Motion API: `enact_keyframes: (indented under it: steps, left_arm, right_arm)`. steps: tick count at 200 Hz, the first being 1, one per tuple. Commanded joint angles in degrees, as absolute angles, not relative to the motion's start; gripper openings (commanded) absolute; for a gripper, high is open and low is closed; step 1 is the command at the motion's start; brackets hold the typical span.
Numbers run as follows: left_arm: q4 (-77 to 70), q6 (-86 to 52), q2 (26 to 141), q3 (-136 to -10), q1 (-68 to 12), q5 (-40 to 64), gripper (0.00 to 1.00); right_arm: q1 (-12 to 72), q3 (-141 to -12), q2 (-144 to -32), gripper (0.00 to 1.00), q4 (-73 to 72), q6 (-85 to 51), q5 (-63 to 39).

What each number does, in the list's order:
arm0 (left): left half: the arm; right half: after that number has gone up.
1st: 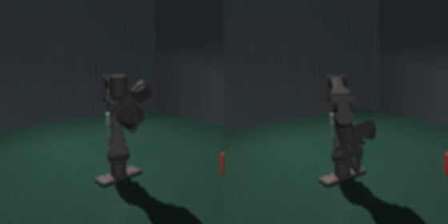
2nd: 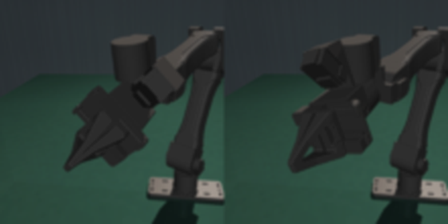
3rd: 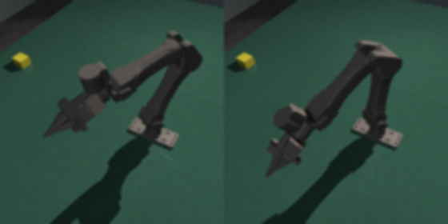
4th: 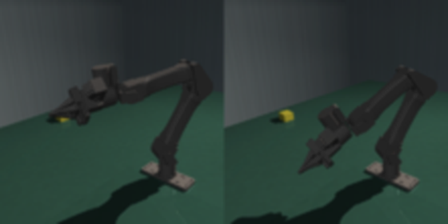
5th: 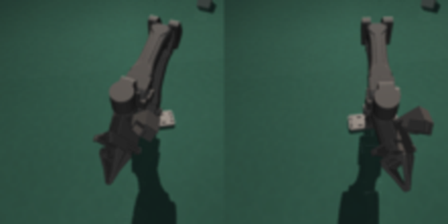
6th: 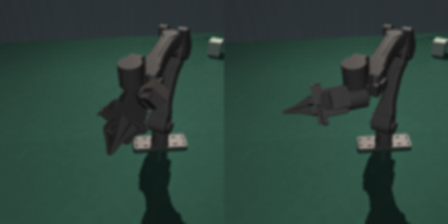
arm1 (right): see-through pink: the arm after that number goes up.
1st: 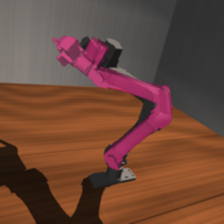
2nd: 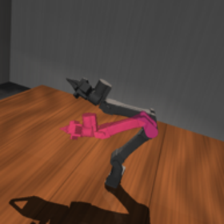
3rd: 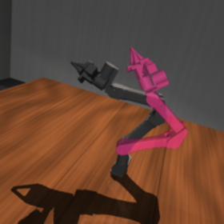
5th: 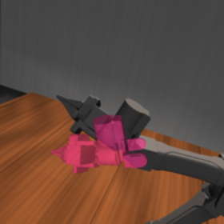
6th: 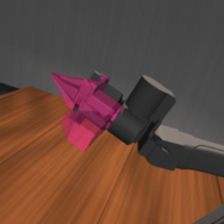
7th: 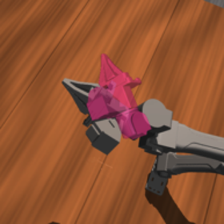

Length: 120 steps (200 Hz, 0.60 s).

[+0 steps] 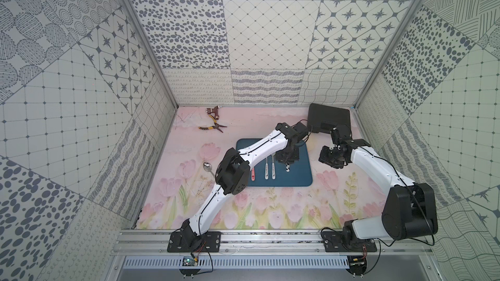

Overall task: Set the spoon and fork side by side
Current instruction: Place the fork on the tray.

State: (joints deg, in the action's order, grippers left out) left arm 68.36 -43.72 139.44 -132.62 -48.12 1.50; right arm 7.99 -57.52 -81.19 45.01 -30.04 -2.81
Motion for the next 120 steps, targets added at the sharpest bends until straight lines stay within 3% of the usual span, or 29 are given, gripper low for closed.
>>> enact_keyframes:
  steps: [1,120]
  left_arm:
    - [75.13,-42.46,142.49,-135.60,-48.52,1.76,0.08]
    - [75.63,-48.32,144.54,-133.04,-48.69,2.94,0.06]
  right_arm:
    - [7.64,-56.86,-79.26,0.44,42.92,-30.45,-3.67]
    - [7.51,-57.47,-81.22,0.44,42.52,-30.18,-5.05]
